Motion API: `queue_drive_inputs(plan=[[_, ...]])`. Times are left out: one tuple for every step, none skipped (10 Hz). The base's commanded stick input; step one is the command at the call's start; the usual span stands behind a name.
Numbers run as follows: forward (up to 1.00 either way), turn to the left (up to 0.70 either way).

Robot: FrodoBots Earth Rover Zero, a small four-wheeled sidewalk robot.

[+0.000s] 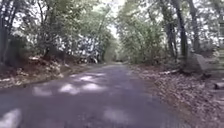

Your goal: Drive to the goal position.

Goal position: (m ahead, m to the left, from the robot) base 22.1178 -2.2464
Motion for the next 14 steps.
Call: queue_drive_inputs(plan=[[0.7, 0.0], [0.7, 0.0], [0.7, 0.0], [0.7, 0.0], [0.7, 0.0], [0.7, 0.0], [0.7, 0.0], [0.7, 0.0], [0.7, 0.0], [0.7, 0.0], [0.7, 0.0], [0.7, 0.0], [0.7, 0.0], [0.7, 0.0]])
